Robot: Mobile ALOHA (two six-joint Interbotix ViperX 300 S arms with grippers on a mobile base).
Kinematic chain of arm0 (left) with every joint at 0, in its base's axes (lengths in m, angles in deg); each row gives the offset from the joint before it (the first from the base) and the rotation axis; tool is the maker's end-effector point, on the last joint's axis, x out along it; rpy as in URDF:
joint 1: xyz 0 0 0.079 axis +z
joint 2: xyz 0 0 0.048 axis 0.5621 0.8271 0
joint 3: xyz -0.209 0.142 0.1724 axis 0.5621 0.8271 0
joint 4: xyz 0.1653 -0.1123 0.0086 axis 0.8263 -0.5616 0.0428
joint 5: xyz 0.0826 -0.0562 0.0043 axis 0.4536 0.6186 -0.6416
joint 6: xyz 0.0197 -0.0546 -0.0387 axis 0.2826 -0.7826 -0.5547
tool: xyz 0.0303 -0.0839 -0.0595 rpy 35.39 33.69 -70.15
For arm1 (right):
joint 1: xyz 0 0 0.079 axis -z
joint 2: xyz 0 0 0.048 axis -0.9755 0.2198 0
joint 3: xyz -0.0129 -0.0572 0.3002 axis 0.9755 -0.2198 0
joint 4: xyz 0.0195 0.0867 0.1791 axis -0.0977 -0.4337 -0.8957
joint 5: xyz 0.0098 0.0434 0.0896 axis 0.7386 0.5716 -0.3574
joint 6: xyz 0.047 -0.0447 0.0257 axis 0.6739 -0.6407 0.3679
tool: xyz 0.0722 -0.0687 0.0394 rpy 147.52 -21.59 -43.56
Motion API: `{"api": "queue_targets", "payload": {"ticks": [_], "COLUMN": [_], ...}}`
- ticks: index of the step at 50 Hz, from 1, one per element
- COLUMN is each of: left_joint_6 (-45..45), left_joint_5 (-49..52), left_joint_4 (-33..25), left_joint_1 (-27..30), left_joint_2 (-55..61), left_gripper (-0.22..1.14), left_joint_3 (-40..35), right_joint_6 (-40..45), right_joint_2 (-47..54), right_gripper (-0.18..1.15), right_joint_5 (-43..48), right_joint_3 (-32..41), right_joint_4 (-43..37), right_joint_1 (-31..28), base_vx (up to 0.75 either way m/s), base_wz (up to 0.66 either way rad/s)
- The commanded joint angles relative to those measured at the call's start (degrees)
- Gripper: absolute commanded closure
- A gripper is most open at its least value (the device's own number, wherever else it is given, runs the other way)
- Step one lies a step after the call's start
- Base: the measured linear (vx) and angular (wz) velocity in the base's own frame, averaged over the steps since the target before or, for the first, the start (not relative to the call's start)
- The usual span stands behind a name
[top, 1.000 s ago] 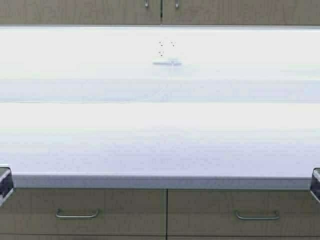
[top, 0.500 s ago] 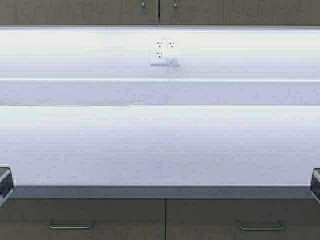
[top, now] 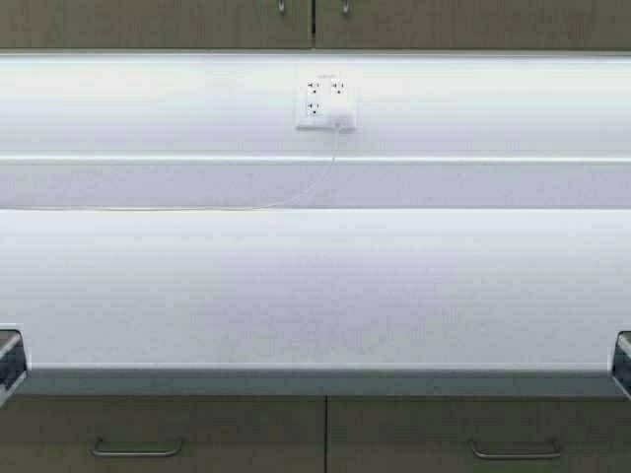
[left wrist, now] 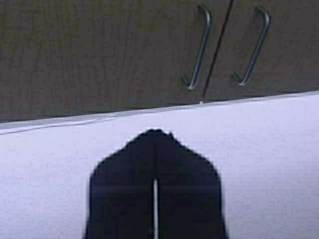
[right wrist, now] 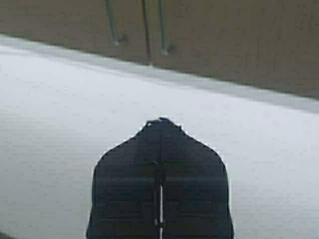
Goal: Open the cabinet, put the pot inside, then close it
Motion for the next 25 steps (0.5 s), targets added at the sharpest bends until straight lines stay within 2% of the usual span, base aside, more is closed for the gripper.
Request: {"api": "queue_targets", "payload": {"ticks": [1, 25], "left_joint_6": [0.1, 0.0], "left_joint_5": [-0.5, -0.4], "left_joint_4": [0.1, 0.1], "left_joint_1": [-0.1, -0.1], "left_joint_2": [-0.3, -1.7], "left_gripper": [0.87, 0.87], "left_joint_3": [-0.5, 1.1], "right_joint_6": [0.1, -0.1], "right_joint_2": [2.2, 2.7], "right_gripper": [0.90, 0.90], "right_joint_5": [0.3, 0.3], "right_joint_3": [1.3, 1.6], "right_joint_4": [0.1, 0.1], "right_joint_1": [-0.2, -0.2], "base_vx": [0.00, 0.00], "base_wz": [0.00, 0.00]}}
